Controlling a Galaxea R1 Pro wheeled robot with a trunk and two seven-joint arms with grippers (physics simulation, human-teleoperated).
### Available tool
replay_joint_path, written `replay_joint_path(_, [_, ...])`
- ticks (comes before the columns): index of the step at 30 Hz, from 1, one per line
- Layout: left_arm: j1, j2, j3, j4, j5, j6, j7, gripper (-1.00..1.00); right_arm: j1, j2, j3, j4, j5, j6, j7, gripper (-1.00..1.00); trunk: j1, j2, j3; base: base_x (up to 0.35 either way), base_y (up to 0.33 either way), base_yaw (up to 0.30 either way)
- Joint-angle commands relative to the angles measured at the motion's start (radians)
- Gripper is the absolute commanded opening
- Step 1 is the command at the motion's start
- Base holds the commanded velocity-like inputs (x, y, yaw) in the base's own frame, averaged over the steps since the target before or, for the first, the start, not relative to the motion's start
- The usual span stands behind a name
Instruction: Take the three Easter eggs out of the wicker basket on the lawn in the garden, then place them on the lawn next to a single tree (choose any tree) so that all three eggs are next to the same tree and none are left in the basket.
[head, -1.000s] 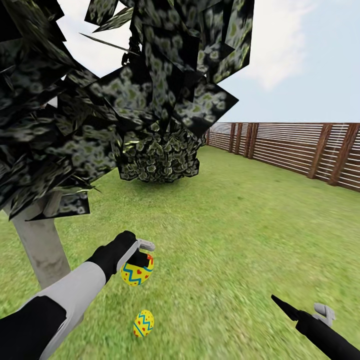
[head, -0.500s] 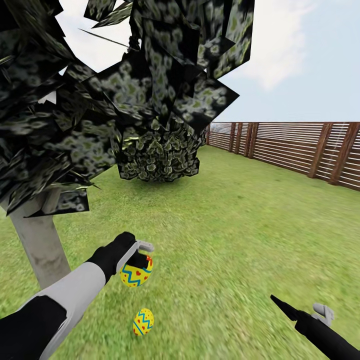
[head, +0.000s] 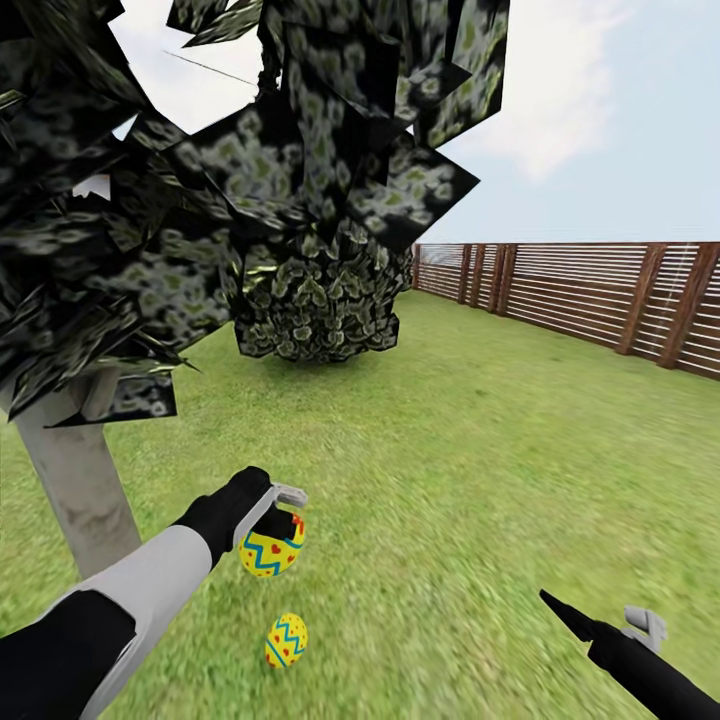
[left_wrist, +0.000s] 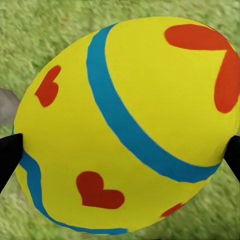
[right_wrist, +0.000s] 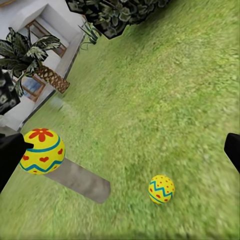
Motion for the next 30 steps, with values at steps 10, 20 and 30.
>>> replay_joint_path(10, [-0.001,0.0,-0.005,0.0,0.008,0.001,0.003,-1.0,0.001,-0.001,0.001,-0.001,-0.007,0.009,-0.001,1.0,0.039,-0.071,-0.022,0.0,0.0,0.143])
replay_joint_path(20, [-0.001,0.0,-0.005,0.0,0.007,-0.016,0.003,-1.0,0.0,0.0,0.0,-0.001,-0.007,0.009,-0.001,1.0,0.077,-0.141,-0.047,0.0,0.0,0.172])
replay_joint_path(30, [-0.001,0.0,-0.005,0.0,0.006,-0.017,0.004,-1.0,0.001,0.001,0.0,-0.001,-0.007,0.006,0.002,1.0,0.115,-0.211,-0.077,0.0,0.0,0.034])
